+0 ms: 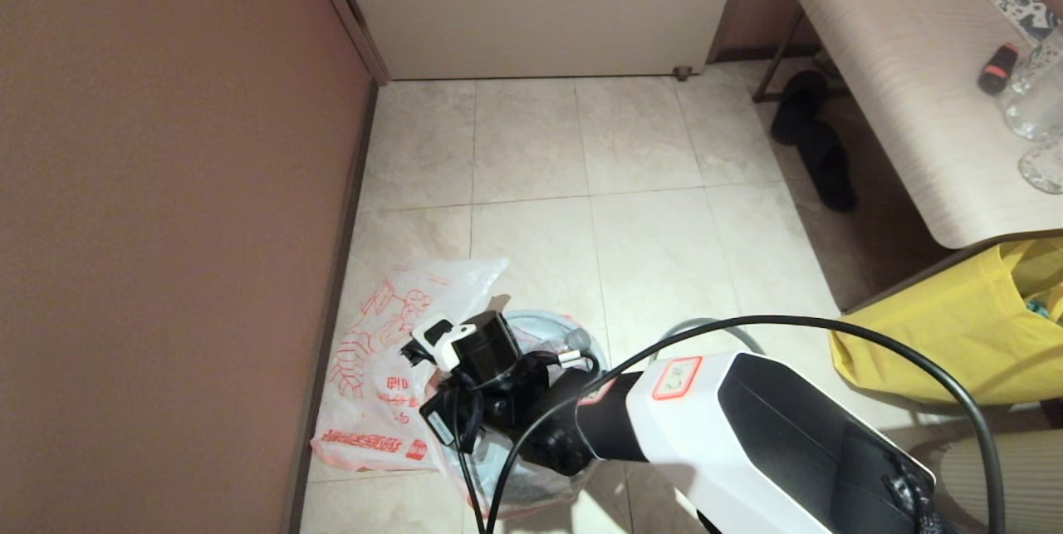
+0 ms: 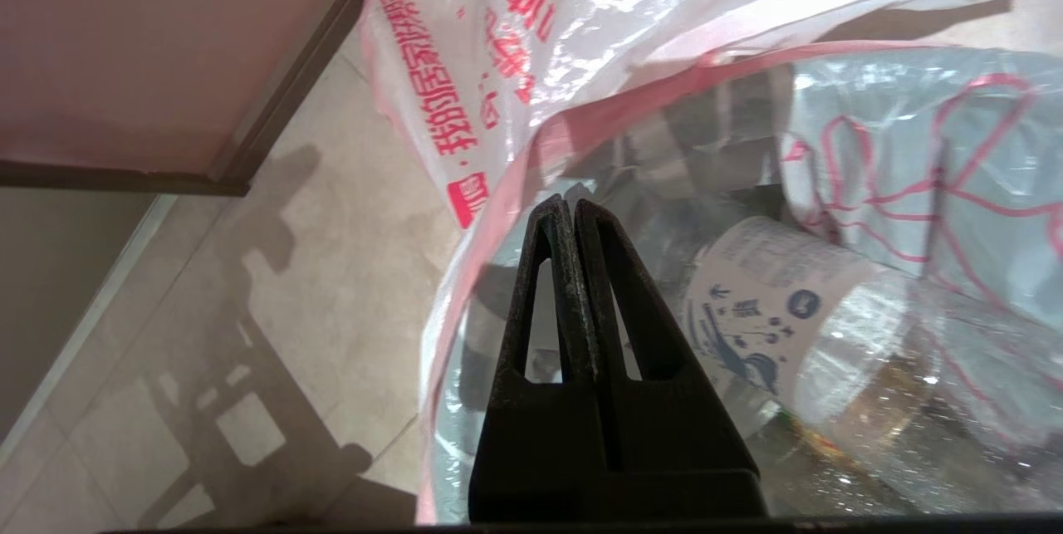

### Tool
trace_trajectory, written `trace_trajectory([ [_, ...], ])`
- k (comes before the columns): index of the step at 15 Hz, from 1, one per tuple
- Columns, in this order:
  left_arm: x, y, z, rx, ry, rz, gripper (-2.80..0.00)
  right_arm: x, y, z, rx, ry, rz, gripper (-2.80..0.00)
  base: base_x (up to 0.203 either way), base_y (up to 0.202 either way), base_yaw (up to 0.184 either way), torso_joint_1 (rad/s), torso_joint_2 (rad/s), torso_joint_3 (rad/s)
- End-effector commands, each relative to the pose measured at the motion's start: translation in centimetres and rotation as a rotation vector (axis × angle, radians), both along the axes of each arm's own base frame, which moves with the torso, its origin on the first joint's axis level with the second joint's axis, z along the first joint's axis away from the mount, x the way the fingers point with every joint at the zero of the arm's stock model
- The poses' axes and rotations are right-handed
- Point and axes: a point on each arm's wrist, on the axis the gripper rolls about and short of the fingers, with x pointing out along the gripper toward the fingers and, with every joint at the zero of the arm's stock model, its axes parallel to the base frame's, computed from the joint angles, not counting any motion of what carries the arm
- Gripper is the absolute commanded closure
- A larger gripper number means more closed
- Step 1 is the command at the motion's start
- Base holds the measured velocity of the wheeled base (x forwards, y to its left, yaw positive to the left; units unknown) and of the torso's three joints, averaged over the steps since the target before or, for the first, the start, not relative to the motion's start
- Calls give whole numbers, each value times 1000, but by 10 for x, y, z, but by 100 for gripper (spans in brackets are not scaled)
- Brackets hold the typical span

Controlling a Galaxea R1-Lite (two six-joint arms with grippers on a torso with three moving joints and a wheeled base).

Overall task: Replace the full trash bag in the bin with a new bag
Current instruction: Place the trash bag on the floor

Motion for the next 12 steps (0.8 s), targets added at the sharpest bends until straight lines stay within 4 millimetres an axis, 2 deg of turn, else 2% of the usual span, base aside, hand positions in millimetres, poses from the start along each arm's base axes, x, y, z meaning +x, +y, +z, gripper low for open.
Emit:
trace_trajectory([
  [1,0,0,0,0,1,0,0,3,-2,-6,-7,11,-2,0,0,0,0,0,0,0],
  [3,0,0,0,0,1,0,0,8,-13,-10,-62,37,-49,0,0,0,0,0,0,0],
  [6,0,0,0,0,1,0,0,21,-52,-4,-117,103,-173,0,0,0,0,0,0,0],
  [9,0,0,0,0,1,0,0,28,-103,23,-95,167,-303,0,0,0,0,0,0,0],
  [12,0,0,0,0,1,0,0,12,-141,43,-68,229,-409,0,0,0,0,0,0,0],
])
